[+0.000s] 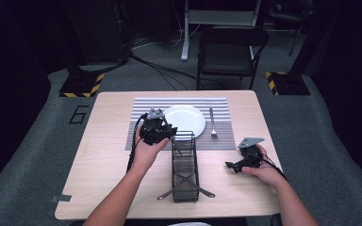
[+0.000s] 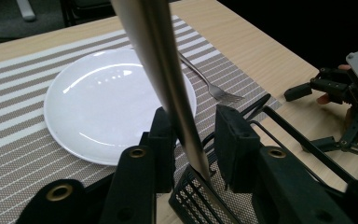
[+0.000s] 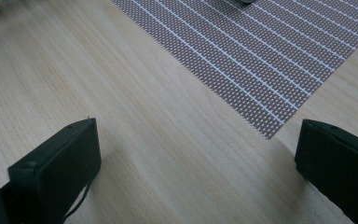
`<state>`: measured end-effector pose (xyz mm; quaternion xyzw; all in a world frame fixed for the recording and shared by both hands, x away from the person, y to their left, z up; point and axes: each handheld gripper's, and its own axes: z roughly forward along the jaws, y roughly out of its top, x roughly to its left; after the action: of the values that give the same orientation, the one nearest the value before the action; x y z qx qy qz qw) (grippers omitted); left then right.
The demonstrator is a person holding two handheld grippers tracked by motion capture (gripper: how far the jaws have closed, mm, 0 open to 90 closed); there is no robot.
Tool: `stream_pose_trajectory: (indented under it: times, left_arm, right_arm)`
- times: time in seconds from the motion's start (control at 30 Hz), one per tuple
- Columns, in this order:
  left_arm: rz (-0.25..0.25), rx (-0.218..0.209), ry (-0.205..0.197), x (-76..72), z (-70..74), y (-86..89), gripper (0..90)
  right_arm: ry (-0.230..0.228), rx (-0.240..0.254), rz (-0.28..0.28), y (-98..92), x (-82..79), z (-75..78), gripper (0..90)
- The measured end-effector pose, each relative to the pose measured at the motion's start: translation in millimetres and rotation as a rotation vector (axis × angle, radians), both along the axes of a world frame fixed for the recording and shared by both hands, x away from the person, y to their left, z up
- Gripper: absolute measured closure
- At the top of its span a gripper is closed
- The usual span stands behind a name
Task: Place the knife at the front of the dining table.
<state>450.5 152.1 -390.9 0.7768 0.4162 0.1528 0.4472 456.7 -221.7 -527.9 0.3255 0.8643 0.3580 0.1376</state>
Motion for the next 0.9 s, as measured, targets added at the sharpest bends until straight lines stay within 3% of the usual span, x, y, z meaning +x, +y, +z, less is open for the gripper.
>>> stream_pose_trajectory:
  times: [0.27, 0.53, 0.63, 0.9]
  left_arm:
    - [0.0, 0.004, -0.037, -6.6, 4.2, -1.6, 76.3]
    - [-0.061, -0.028, -0.031, -9.5, 6.8, -10.9, 81.3]
    - [-0.091, -0.016, -0.043, -10.5, 7.8, -18.7, 82.2]
    - [-0.097, -0.007, -0.05, -8.4, 5.0, -26.0, 82.1]
  right_arm:
    - [0.002, 0.001, -0.002, 0.1, -0.2, 0.0, 0.0]
    - [0.0, 0.0, 0.0, 0.0, 0.0, 0.0, 0.0]
    - [0.001, 0.001, 0.0, 0.1, 0.1, 0.0, 0.0]
    - [0.001, 0.0, 0.0, 0.1, 0.0, 0.0, 0.0]
